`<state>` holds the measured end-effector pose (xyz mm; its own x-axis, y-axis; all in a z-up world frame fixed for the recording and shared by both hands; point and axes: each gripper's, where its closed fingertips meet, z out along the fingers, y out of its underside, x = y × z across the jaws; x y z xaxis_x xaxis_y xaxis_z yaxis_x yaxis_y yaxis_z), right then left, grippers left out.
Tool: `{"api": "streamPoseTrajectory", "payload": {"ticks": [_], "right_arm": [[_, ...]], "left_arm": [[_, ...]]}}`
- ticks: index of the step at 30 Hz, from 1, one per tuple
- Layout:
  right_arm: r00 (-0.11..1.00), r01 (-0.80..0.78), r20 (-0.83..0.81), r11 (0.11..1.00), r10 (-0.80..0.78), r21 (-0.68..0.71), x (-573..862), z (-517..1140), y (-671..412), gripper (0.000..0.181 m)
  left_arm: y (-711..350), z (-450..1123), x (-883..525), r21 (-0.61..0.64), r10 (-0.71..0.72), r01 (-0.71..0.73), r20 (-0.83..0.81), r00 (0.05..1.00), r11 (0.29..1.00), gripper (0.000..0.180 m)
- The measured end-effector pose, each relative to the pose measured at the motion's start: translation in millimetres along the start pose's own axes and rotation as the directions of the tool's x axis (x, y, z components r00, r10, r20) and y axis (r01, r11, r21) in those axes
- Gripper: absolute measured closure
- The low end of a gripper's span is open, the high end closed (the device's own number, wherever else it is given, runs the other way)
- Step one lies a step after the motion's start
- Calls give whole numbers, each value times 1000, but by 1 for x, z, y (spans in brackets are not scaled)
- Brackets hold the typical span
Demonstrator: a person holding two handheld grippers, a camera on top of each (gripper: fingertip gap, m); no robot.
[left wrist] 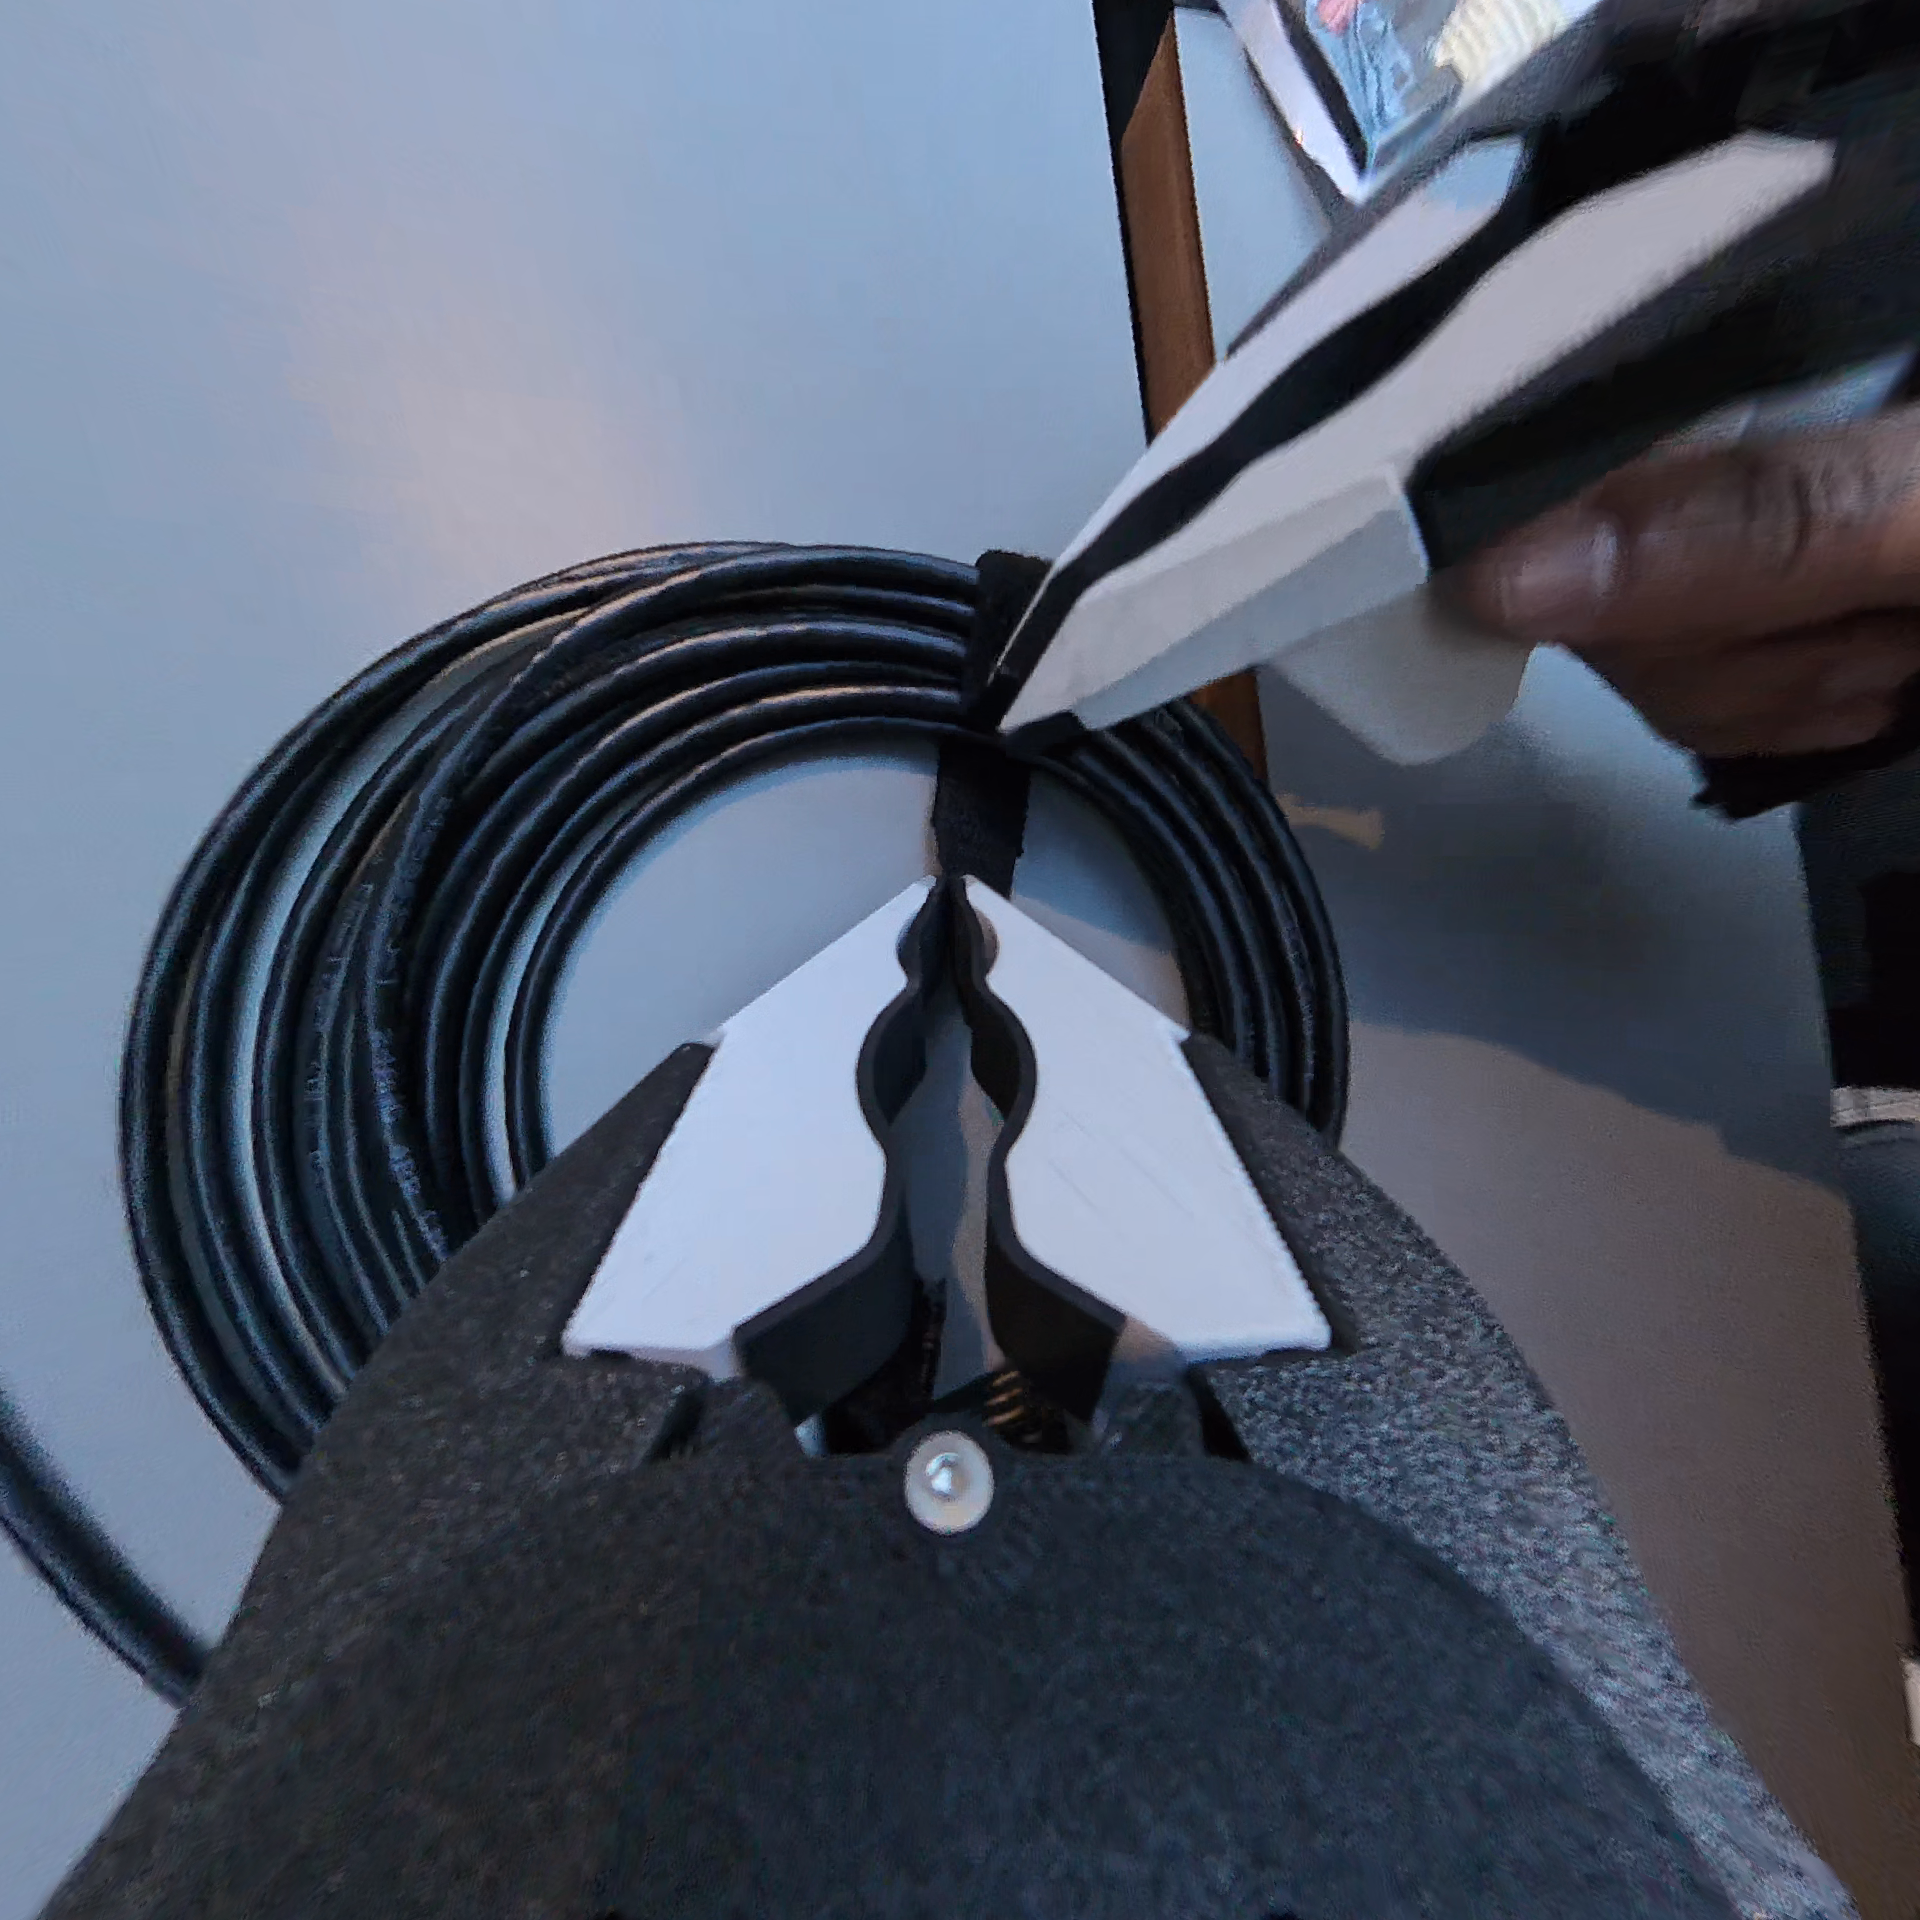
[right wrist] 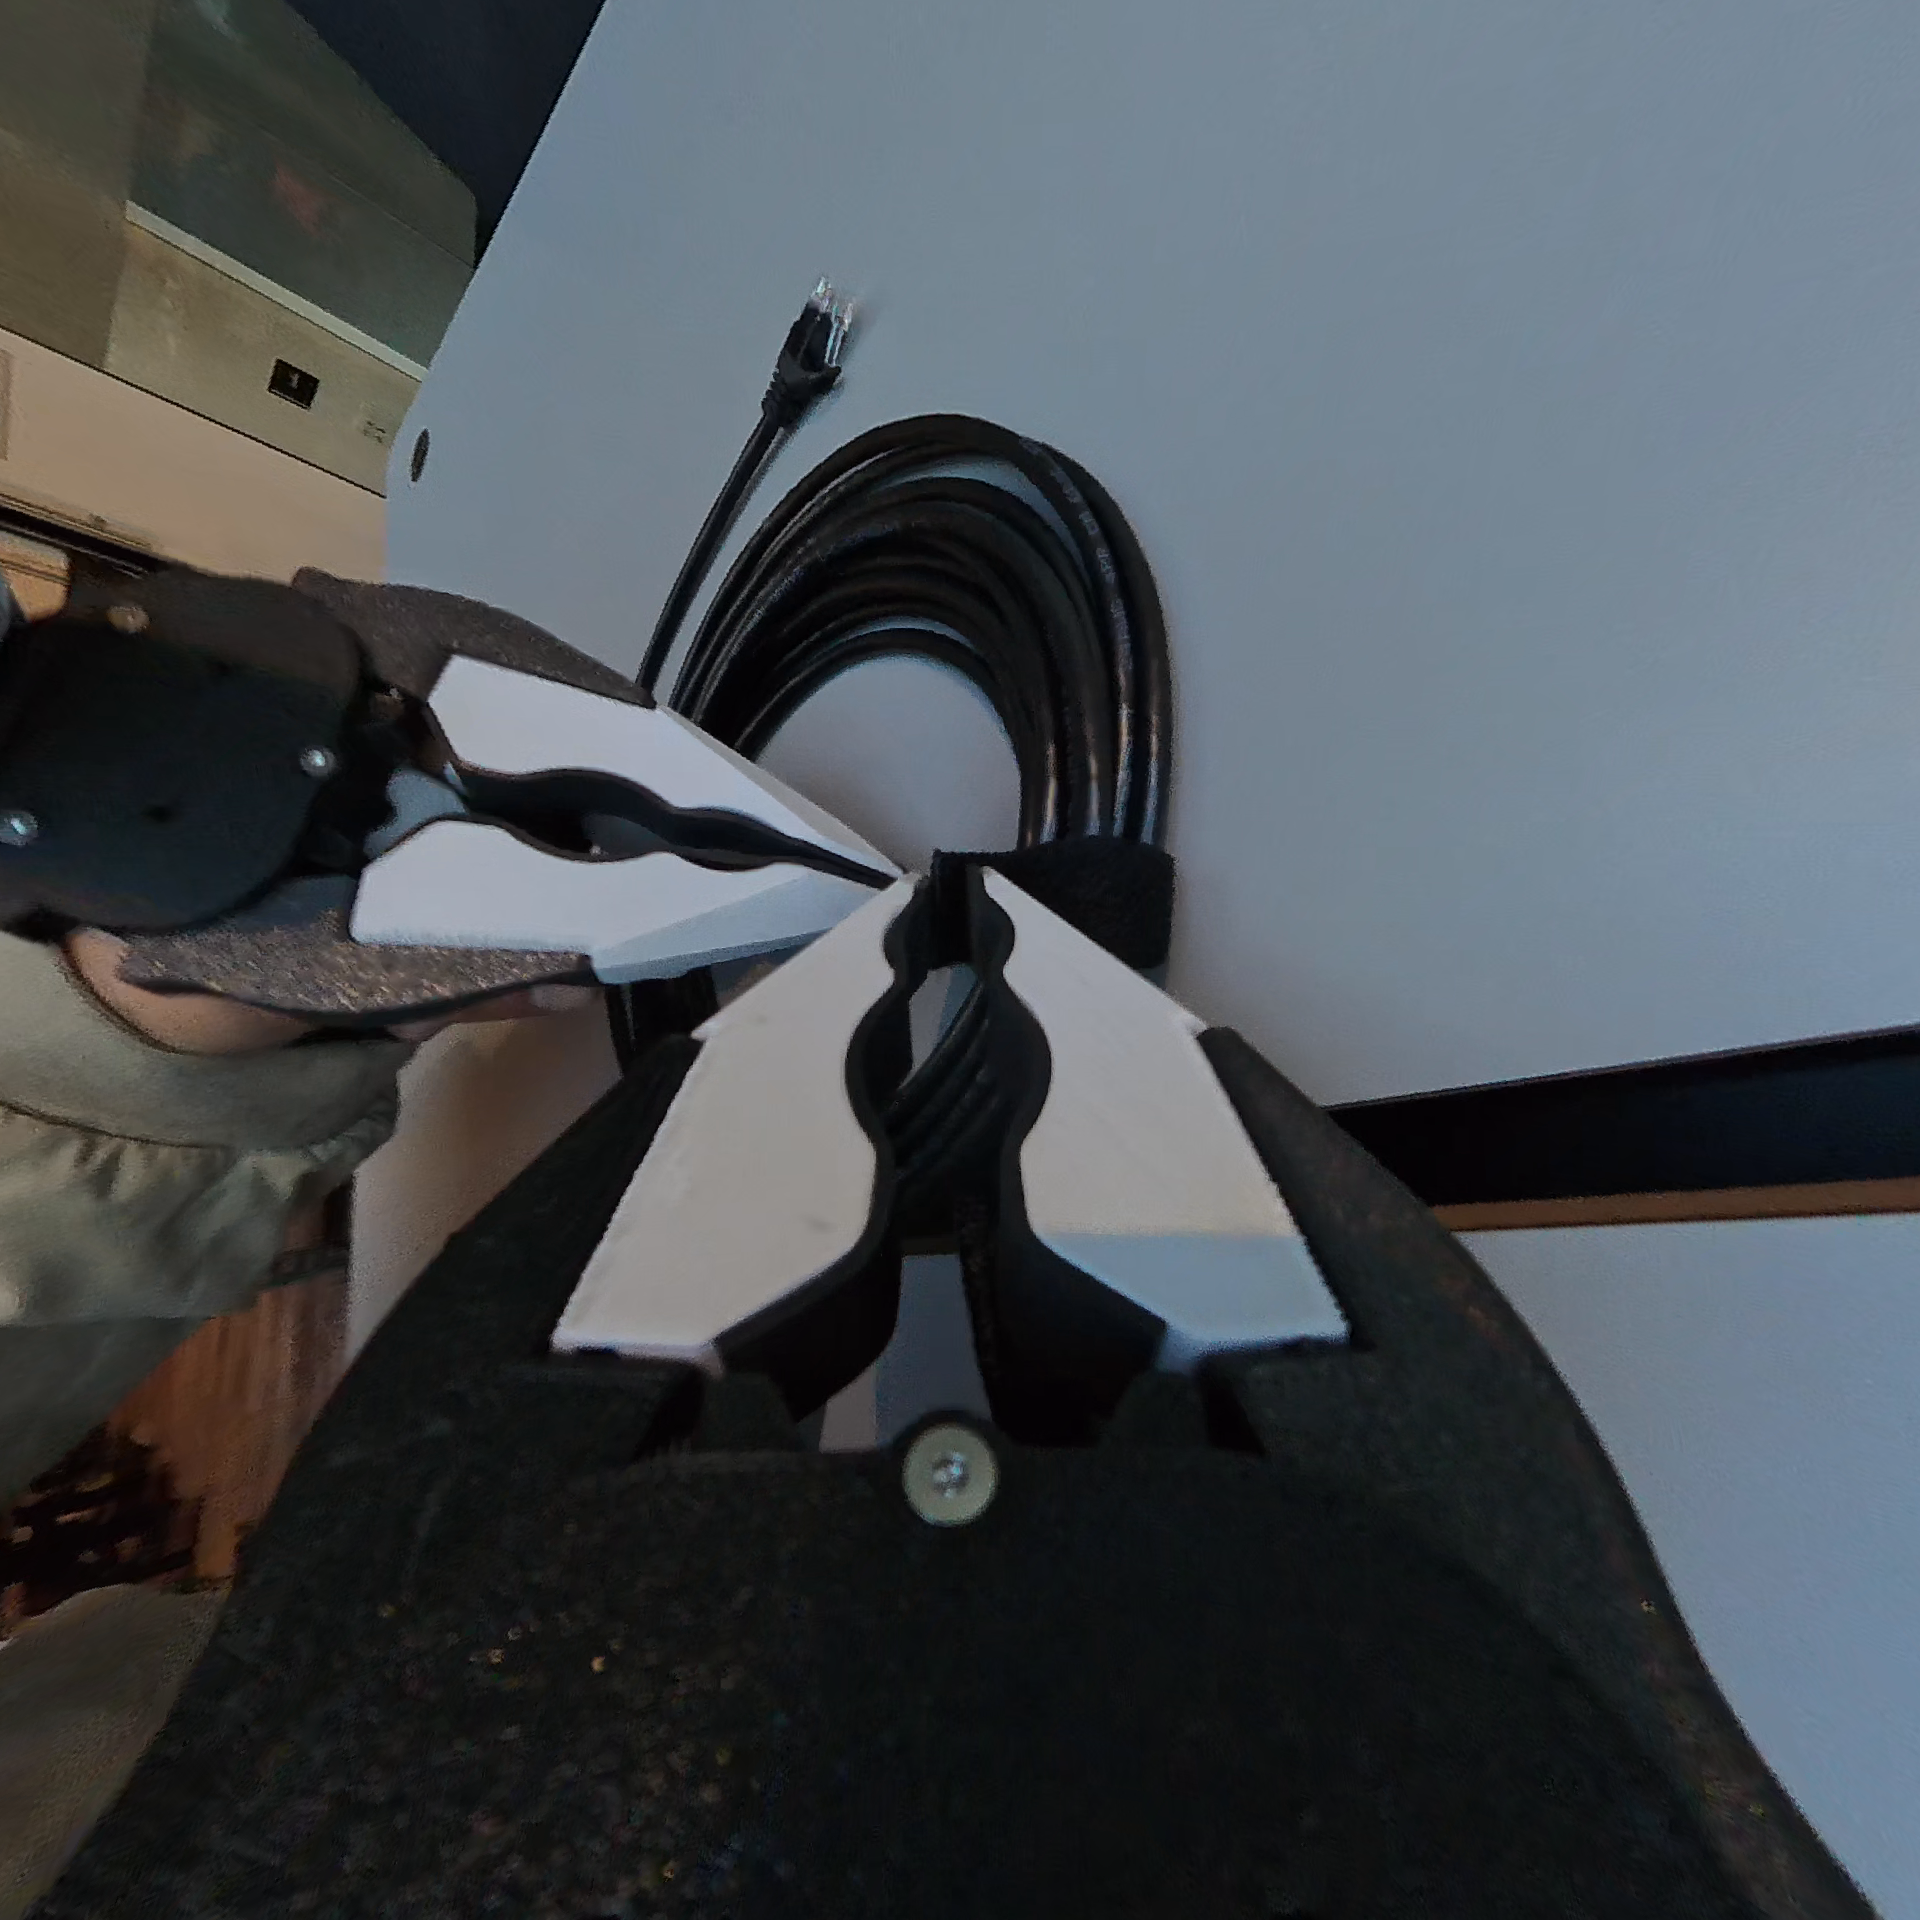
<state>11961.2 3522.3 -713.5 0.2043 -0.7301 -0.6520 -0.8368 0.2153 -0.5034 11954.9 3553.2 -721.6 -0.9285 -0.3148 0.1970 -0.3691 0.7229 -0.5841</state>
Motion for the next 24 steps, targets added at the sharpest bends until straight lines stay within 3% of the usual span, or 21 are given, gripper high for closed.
{"api": "streamPoseTrajectory", "payload": {"ticks": [1, 6, 7, 10, 13, 18, 21, 24], "right_arm": [[1000, 29, -11, 1000, -28, 8, -1, 0, 1, 174], [992, 121, -47, 992, -119, 29, -3, 3, 7, 173], [990, 134, -49, 991, -133, 28, -3, 3, 8, 173], [980, 191, -64, 981, -190, 16, -3, 3, 9, 173], [967, 241, -81, 970, -240, 7, -2, 5, 9, 174], [946, 303, -123, 953, -300, 1, -1, 6, 10, 175], [924, 356, -151, 935, -352, -1, 0, 7, 10, 176], [903, 401, -166, 916, -396, -7, -1, 8, 10, 175]], "left_arm": [[-1, -1, 2, 2, -48, 48, -26, 998, 999, 180], [0, -7, 2, -4, -233, 235, -135, 963, 972, 180], [2, -9, 2, -10, -218, 219, -148, 965, 976, 179], [22, -12, -5, -94, -74, 64, -100, 992, 994, 152], [22, -10, 0, -83, -18, 8, -122, 992, 997, 147], [20, -3, -5, -60, 139, -138, 17, 990, 989, 168], [20, -2, -4, -56, 111, -110, 21, 994, 992, 180], [20, -3, 0, -92, -82, 78, -41, 996, 993, 180]]}}
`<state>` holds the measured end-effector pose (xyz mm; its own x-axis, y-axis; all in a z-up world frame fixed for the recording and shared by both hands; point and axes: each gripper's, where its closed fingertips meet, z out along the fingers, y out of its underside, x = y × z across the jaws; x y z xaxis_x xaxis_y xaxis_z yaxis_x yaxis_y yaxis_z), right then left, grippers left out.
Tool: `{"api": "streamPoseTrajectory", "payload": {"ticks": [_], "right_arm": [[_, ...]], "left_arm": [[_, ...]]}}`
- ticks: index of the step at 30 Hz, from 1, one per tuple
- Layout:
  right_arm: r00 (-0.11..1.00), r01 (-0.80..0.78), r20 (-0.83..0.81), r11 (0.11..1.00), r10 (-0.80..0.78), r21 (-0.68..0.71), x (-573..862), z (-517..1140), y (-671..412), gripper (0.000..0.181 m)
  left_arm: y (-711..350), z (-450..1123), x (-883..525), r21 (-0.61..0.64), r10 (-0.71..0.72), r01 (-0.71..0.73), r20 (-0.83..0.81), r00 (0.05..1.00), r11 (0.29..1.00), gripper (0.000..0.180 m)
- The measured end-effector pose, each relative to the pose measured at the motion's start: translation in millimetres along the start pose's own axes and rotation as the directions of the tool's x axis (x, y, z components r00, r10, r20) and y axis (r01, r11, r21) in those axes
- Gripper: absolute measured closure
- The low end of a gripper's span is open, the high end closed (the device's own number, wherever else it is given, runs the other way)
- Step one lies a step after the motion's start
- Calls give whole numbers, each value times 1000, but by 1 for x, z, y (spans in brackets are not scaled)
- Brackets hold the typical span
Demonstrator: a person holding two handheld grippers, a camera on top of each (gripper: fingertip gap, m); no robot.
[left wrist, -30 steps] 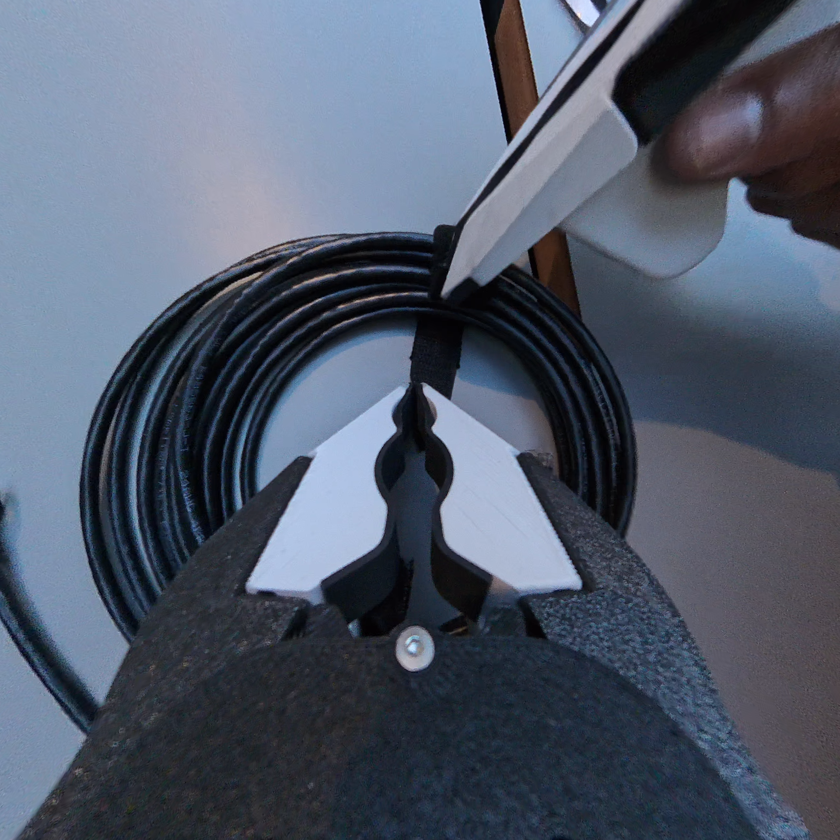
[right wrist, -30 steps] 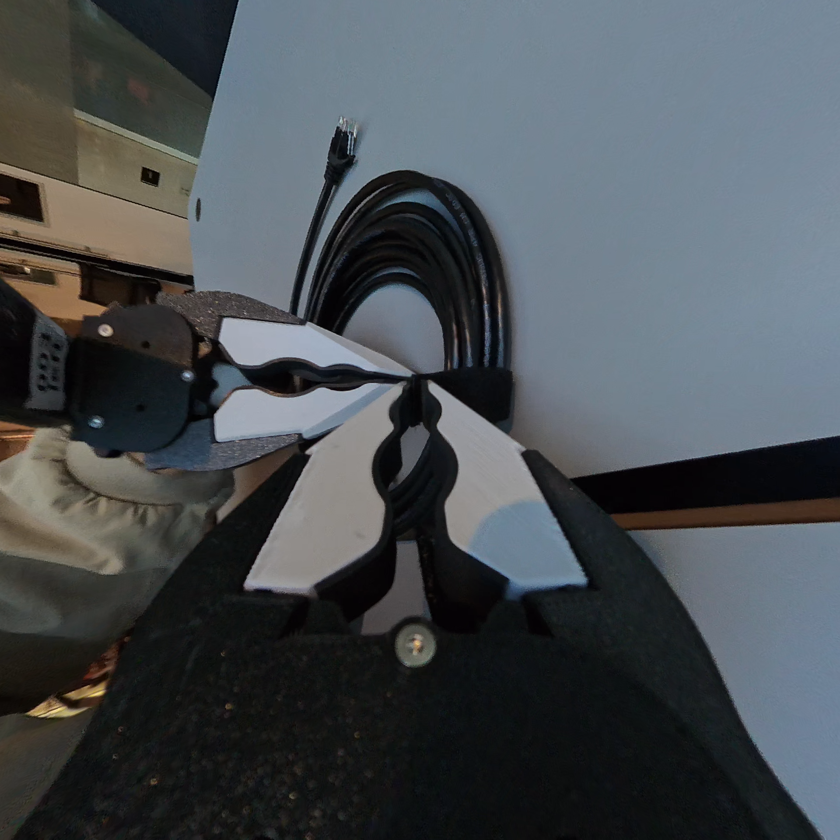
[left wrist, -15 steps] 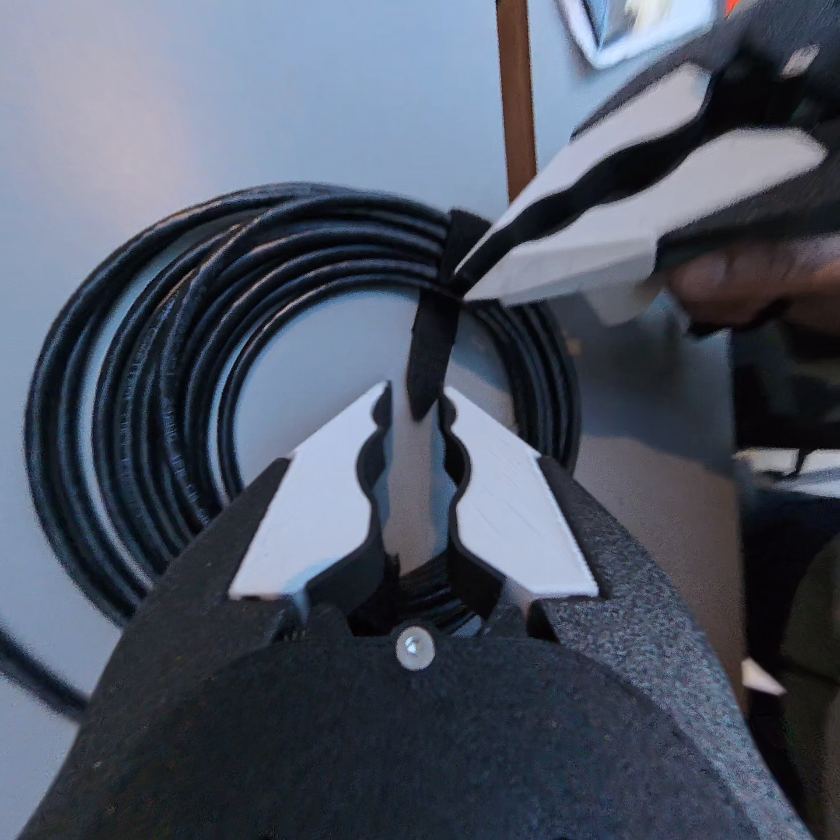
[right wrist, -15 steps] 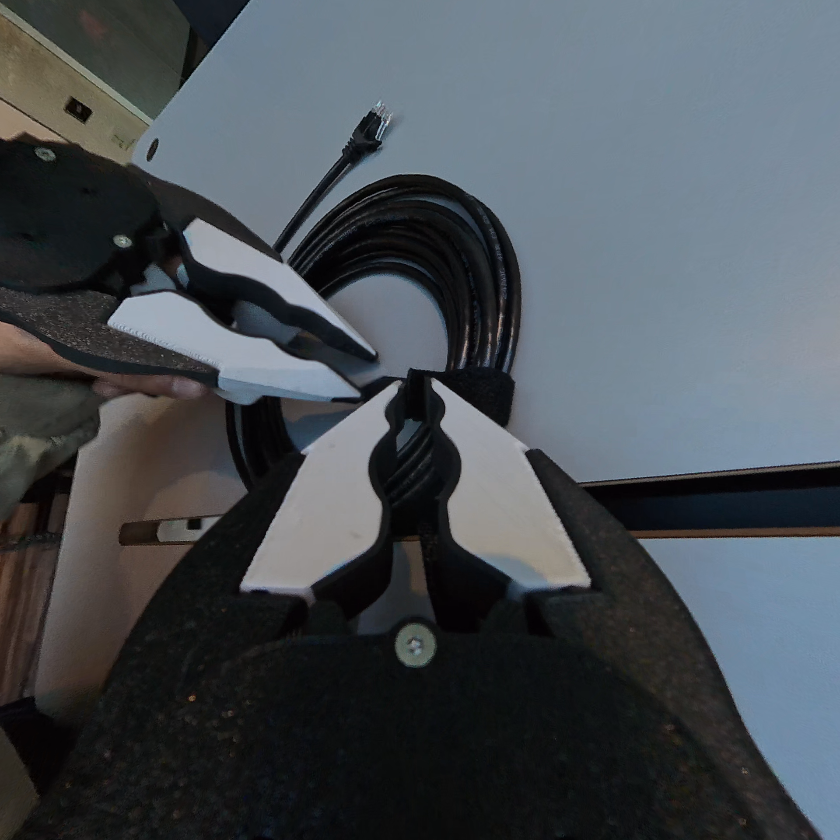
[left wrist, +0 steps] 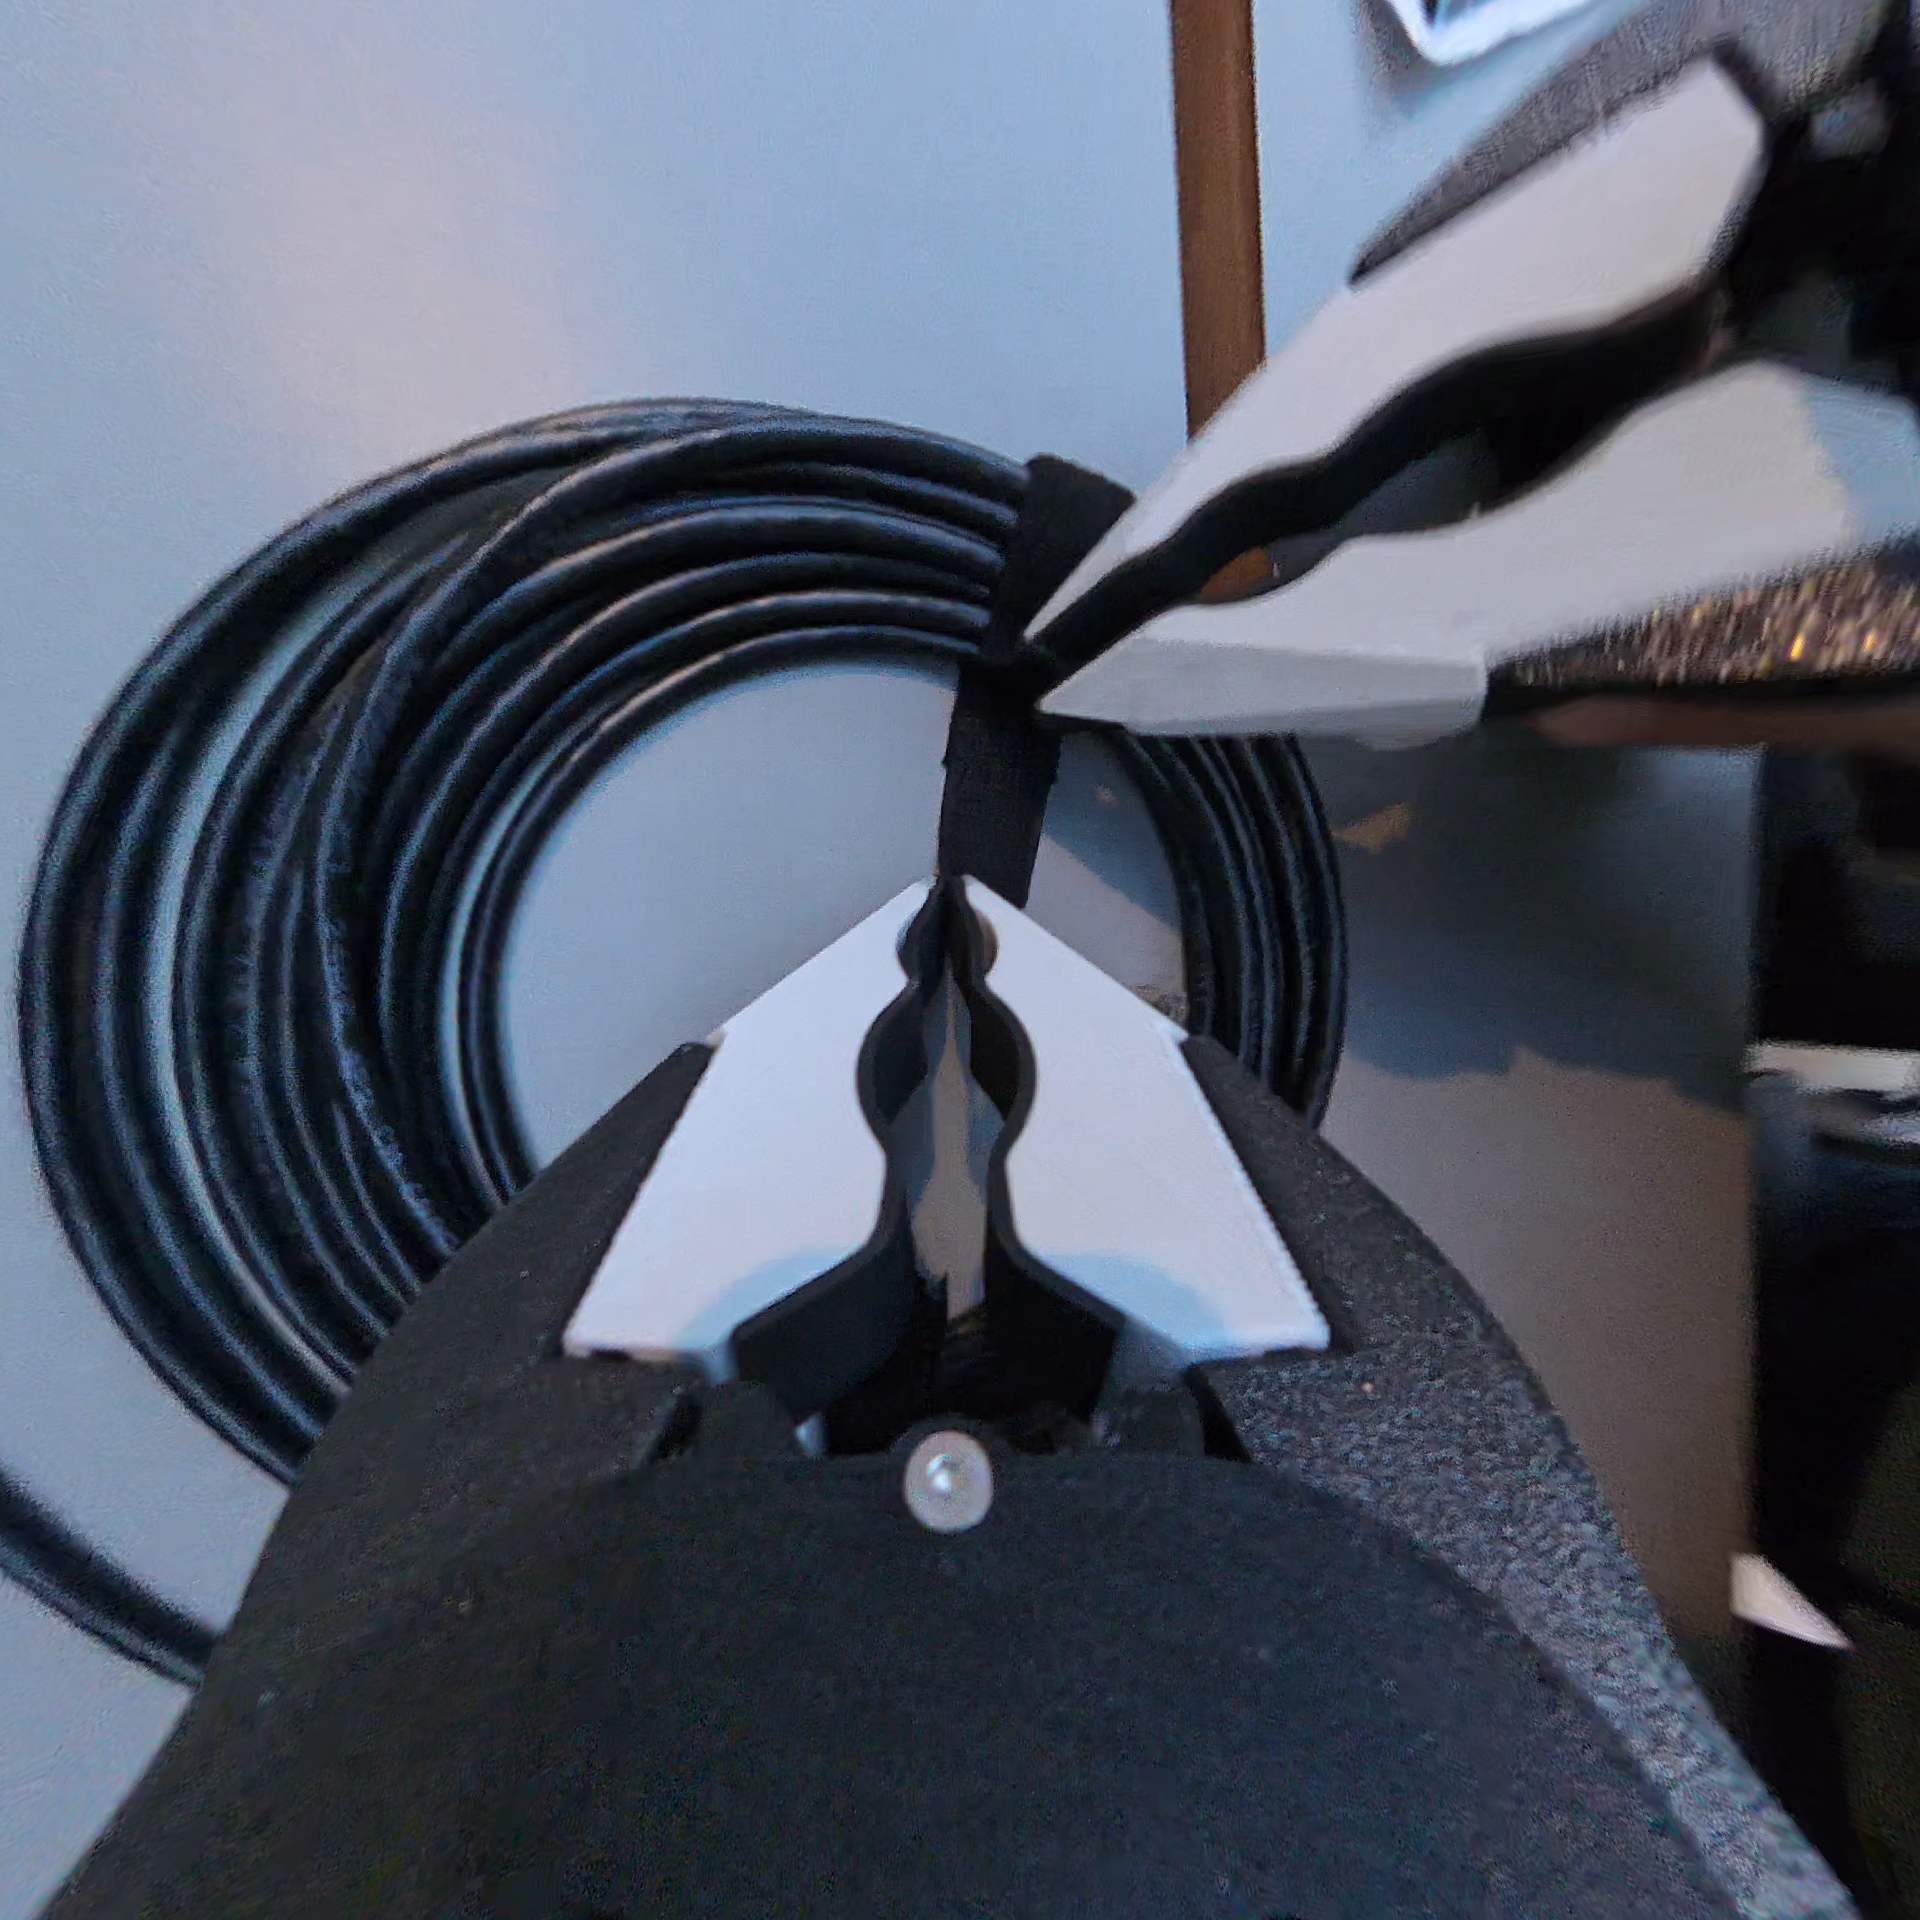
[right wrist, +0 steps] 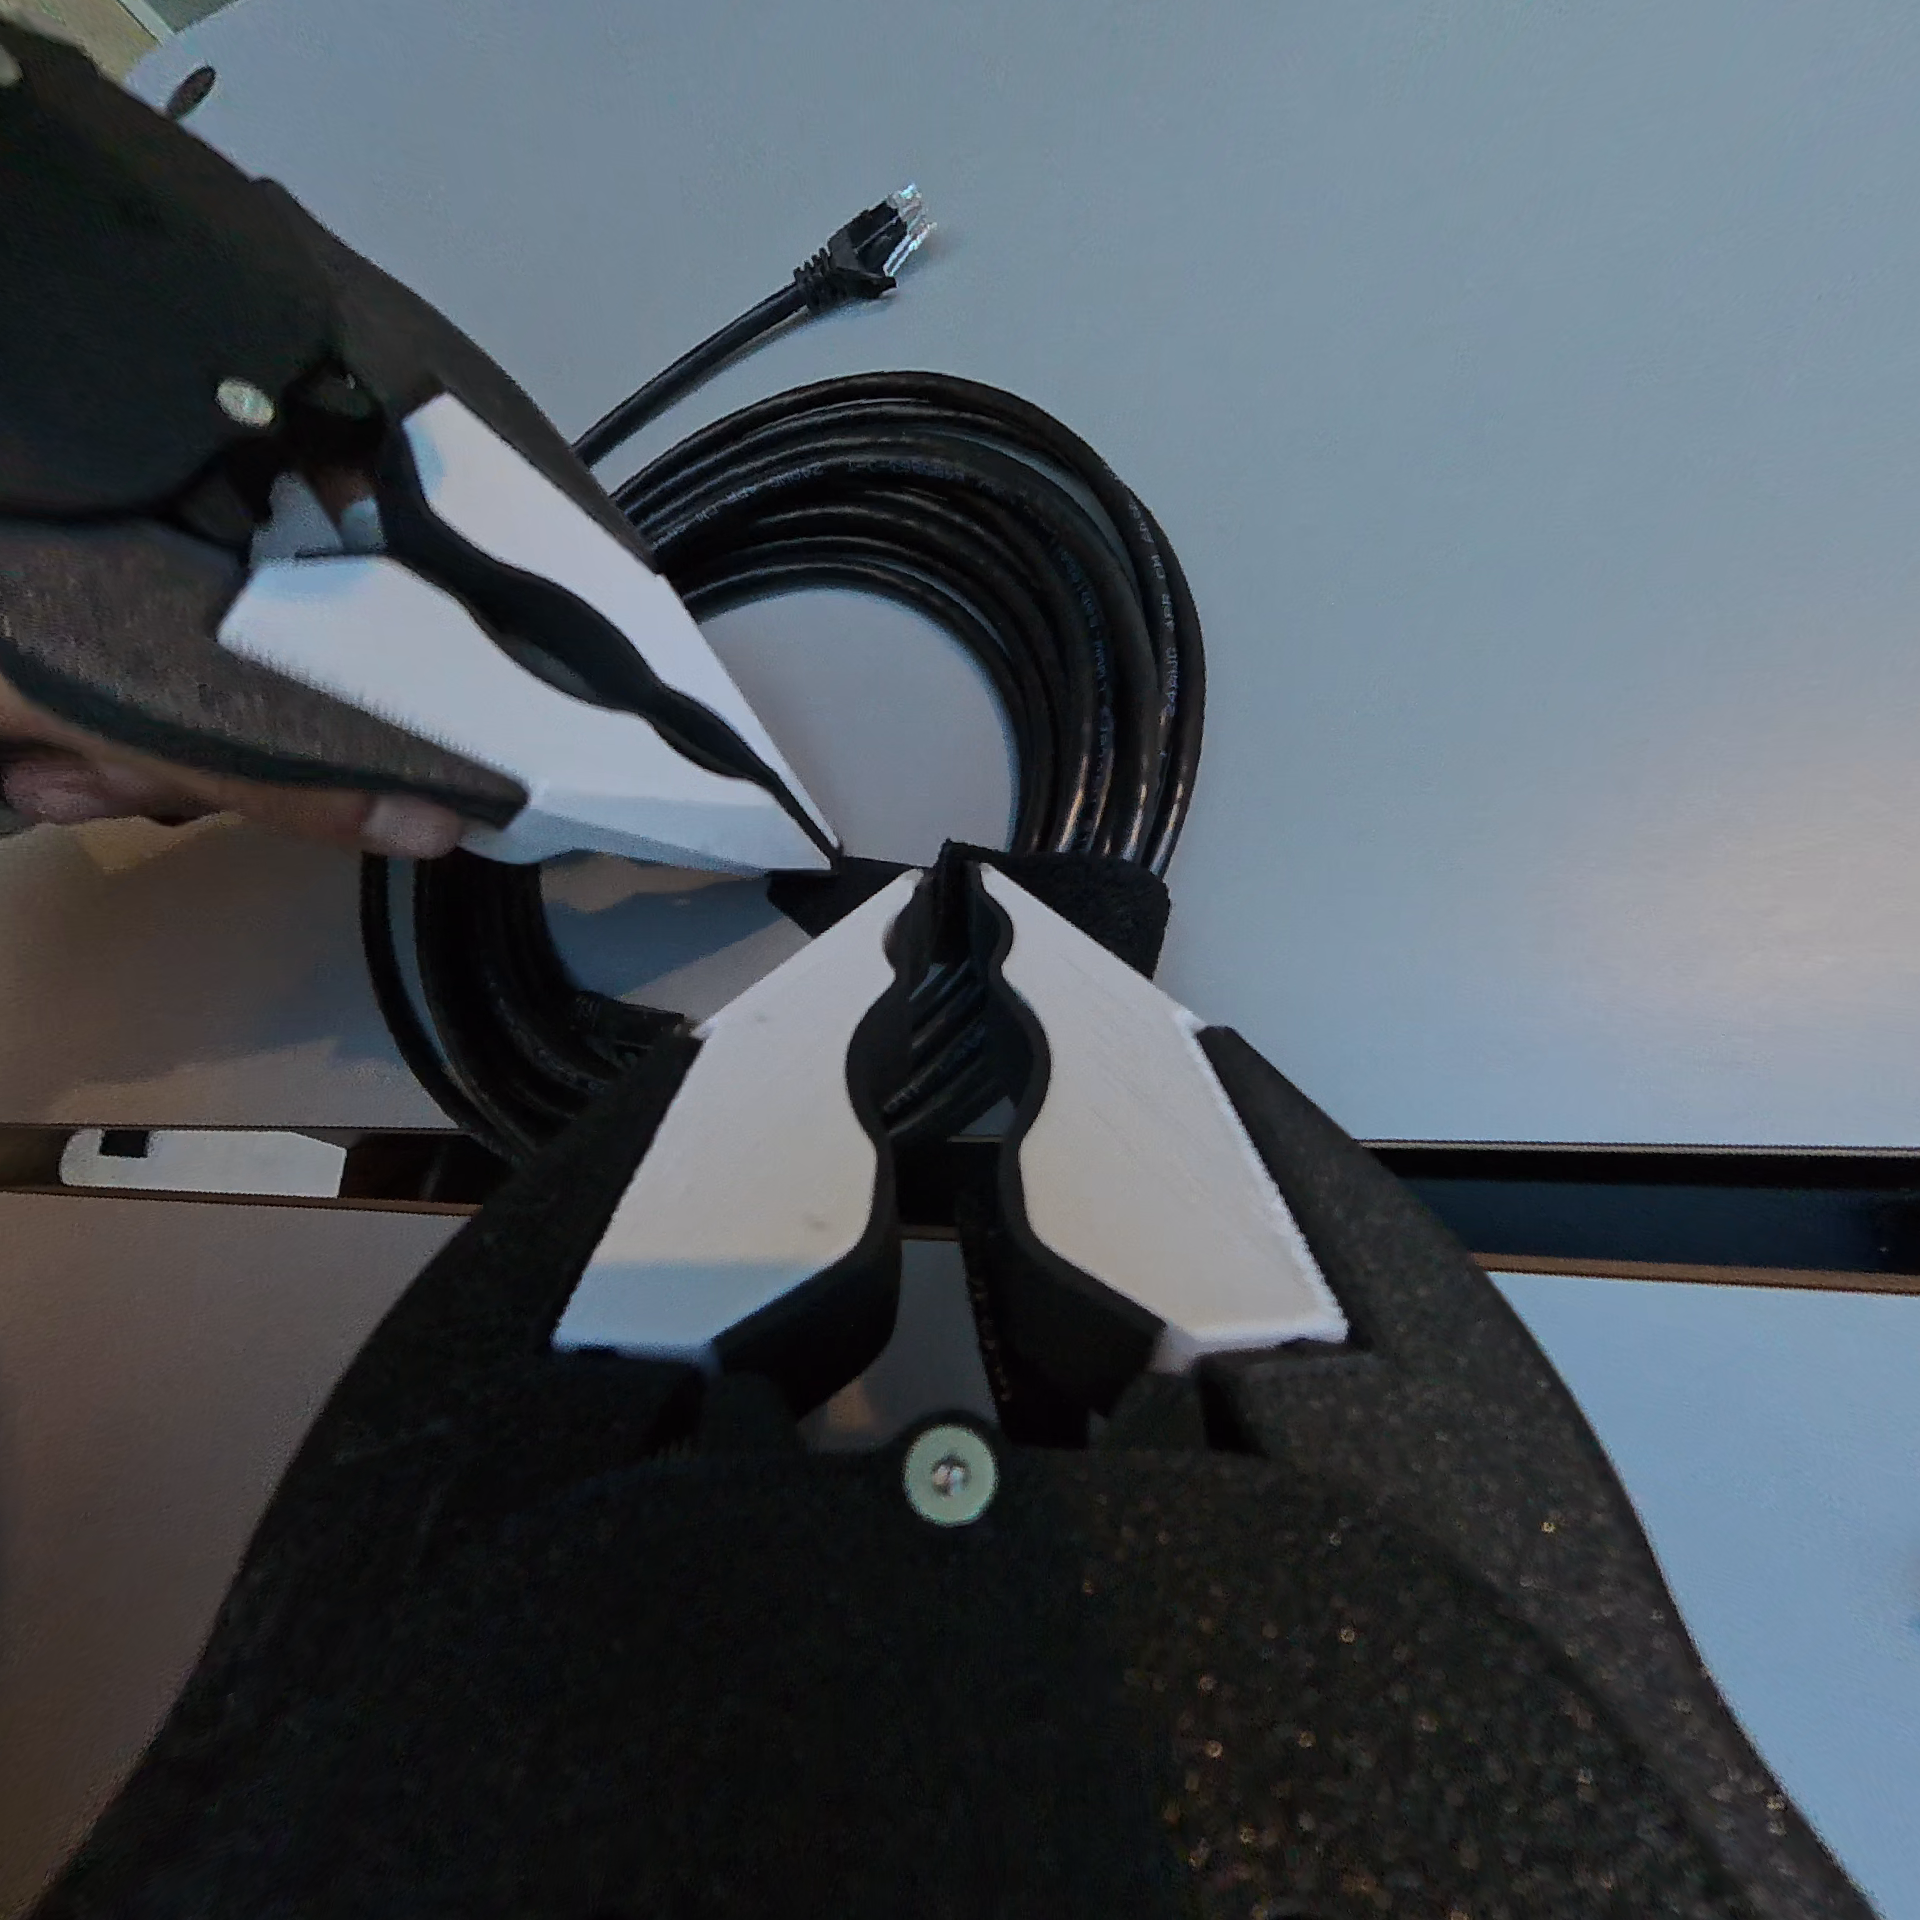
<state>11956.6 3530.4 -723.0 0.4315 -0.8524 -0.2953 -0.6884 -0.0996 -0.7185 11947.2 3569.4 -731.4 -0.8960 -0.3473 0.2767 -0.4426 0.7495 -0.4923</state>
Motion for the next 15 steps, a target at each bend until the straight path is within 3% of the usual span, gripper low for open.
{"api": "streamPoseTrajectory", "payload": {"ticks": [7, 10, 15], "right_arm": [[995, 102, 19, 995, -102, 19, -6, 0, 2, 164], [983, 167, 78, 986, -168, 24, -16, -1, 5, 144], [979, 196, 49, 981, -196, 17, -15, 2, 5, 145]], "left_arm": [[-20, -16, 3, -45, -370, 371, -249, 895, 928, 180], [-26, -16, 7, -88, -464, 462, -320, 826, 882, 180], [-39, -19, 13, -131, -600, 605, -402, 691, 785, 180]]}}
